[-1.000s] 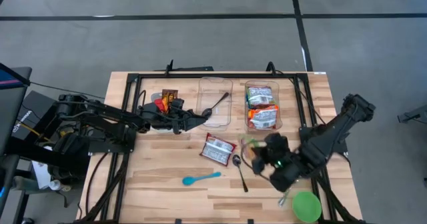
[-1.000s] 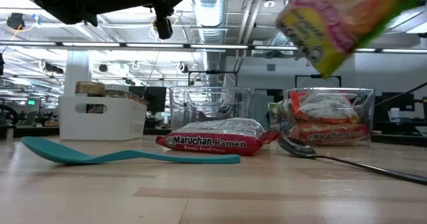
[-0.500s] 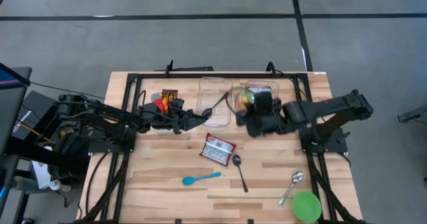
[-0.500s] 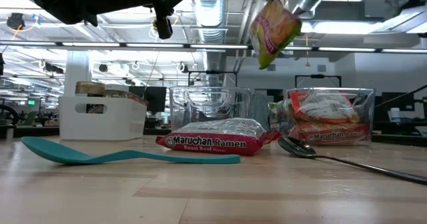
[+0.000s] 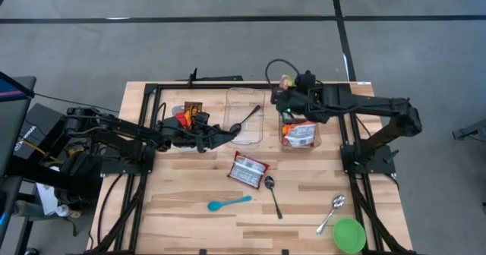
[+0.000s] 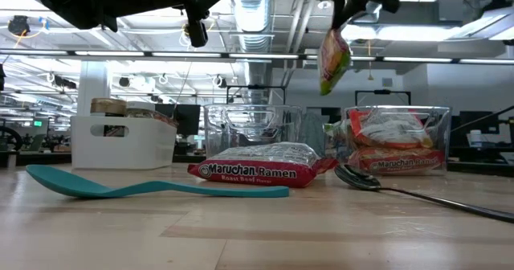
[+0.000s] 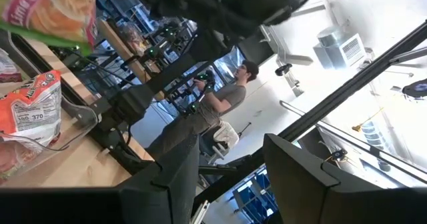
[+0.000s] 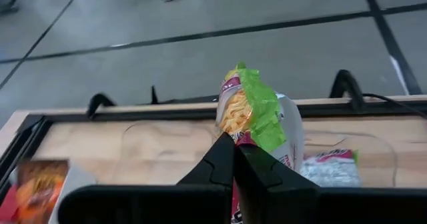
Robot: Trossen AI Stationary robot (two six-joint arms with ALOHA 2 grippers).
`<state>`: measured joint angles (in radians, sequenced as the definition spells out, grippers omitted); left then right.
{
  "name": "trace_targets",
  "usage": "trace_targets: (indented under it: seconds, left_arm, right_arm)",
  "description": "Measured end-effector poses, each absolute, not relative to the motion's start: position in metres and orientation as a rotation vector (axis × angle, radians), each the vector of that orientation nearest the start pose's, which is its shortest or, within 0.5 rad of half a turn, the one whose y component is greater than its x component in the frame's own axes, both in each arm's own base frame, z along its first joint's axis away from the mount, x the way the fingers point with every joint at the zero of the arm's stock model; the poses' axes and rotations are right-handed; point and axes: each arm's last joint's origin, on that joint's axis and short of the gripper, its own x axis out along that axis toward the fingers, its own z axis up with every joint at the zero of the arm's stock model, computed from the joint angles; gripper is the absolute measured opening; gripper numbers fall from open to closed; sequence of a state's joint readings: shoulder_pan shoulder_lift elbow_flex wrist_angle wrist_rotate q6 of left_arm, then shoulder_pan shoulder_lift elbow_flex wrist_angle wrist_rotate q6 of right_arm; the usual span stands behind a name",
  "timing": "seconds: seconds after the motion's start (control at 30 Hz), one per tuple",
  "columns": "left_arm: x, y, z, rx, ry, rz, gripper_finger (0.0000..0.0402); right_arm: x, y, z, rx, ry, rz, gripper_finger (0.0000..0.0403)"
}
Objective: Pick & Place Food Item
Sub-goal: Put the green noodle pack into the right transparent bin
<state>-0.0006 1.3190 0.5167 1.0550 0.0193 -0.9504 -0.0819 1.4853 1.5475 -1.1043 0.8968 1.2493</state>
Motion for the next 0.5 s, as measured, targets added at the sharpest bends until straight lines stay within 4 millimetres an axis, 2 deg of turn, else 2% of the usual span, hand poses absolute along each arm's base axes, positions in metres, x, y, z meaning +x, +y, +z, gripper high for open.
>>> trace_targets:
  seconds: [0.2,0.5]
  left_arm:
    - [0.261,-0.001,0.249,-0.943,-0.224,-0.138,0.0163]
    - [0.261,-0.001,0.249,-0.942,-0.224,-0.138,0.0163]
  right_arm:
    - [0.272,-0.063,0.358,0.686,0.269,-1.419,0.0000]
    - [0.269,-0.068,0.330,0.817,0.159,-1.527,0.0000]
